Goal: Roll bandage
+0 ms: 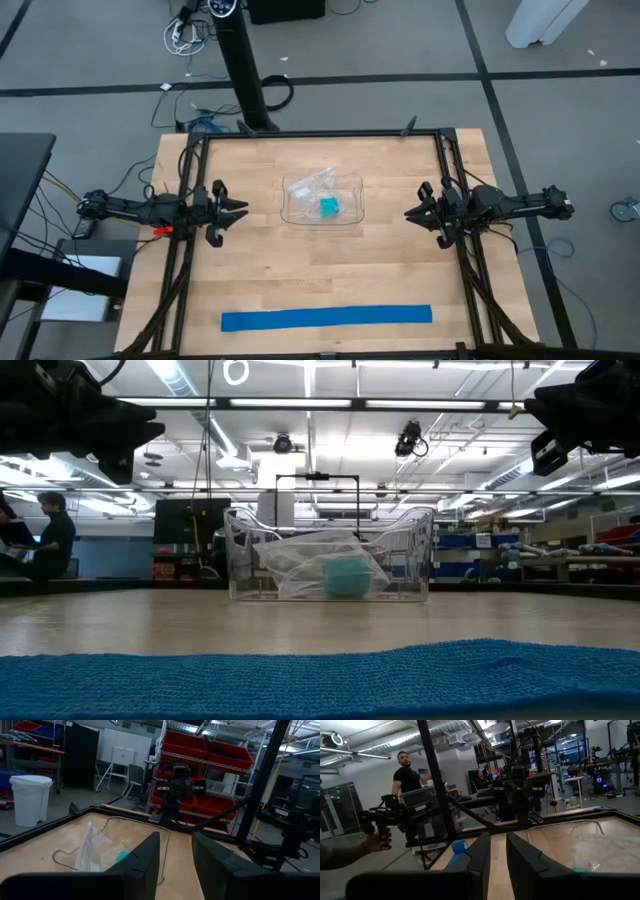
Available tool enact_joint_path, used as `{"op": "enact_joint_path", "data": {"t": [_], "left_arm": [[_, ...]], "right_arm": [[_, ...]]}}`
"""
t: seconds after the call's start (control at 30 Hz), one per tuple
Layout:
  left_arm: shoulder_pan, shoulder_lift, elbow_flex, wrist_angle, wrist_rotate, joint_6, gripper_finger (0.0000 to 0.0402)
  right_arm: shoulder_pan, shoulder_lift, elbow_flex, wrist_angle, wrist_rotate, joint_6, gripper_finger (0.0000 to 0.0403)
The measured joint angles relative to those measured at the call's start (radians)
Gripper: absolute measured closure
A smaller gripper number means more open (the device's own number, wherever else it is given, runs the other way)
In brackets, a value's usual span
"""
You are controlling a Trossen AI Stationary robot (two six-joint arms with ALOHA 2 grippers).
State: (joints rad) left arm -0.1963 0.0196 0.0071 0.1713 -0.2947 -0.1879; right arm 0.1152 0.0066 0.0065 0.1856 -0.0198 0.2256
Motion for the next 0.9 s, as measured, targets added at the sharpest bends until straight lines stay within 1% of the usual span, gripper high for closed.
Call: {"op": "enact_joint_path", "data": {"t": [0.3,0.47,0.63,0.9], "left_arm": [[0.000,0.000,0.000,0.105,0.000,-0.009,0.0280],[0.000,0.000,0.000,0.120,-0.001,0.001,0.0280],[0.000,0.000,0.000,0.125,-0.079,0.000,0.0280],[0.000,0.000,0.000,0.129,-0.079,0.000,0.0280]], "right_arm": [[0.000,0.000,0.000,0.000,0.000,0.000,0.0341],[0.000,0.000,0.000,0.000,0.000,0.000,0.0341],[0.000,0.000,0.000,0.000,0.000,0.000,0.0341],[0.000,0.000,0.000,0.000,0.000,0.000,0.0341]]}}
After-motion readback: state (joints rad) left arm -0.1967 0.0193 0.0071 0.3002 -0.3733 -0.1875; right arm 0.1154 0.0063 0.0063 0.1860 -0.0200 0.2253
